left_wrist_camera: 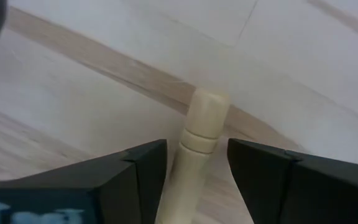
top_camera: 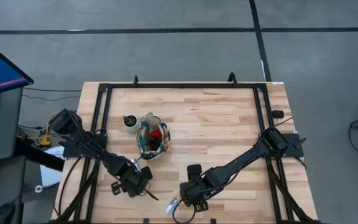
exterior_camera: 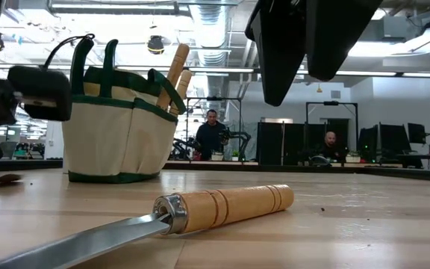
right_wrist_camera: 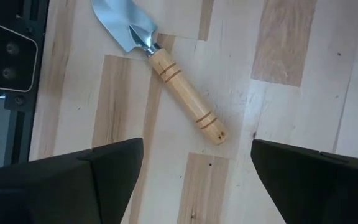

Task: Pick & Place Garden tools in Gardening bag
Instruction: Put the trowel into the gardening bag

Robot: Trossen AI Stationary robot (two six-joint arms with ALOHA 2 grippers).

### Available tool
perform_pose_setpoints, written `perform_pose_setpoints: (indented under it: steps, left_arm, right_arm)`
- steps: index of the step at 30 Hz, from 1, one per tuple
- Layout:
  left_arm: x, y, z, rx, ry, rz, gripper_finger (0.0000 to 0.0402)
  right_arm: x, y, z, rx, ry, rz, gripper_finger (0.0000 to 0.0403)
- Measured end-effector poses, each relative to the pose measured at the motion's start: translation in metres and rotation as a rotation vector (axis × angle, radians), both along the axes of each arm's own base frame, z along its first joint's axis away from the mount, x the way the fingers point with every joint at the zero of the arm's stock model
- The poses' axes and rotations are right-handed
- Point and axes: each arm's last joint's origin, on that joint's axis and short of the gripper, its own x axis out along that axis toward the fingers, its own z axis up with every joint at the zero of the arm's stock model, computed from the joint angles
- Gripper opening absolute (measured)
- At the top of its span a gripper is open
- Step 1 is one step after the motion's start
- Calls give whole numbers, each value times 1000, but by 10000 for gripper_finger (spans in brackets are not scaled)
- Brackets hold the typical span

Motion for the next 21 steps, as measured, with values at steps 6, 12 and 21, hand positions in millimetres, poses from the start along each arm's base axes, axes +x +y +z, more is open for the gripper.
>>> perform_pose_setpoints:
  steps: [6, 12, 21]
  left_arm:
    - [1, -1, -1, 5, -7, 0, 119]
    - [1, 0, 2, 9, -32, 8, 65]
    - [1, 0, 11, -50, -18, 182, 54]
  right_arm:
    - [0, 0, 0, 6, 1, -18, 291]
    - [0, 0, 0, 13, -1, -34, 291]
    - [0, 0, 0, 21, -1, -59, 291]
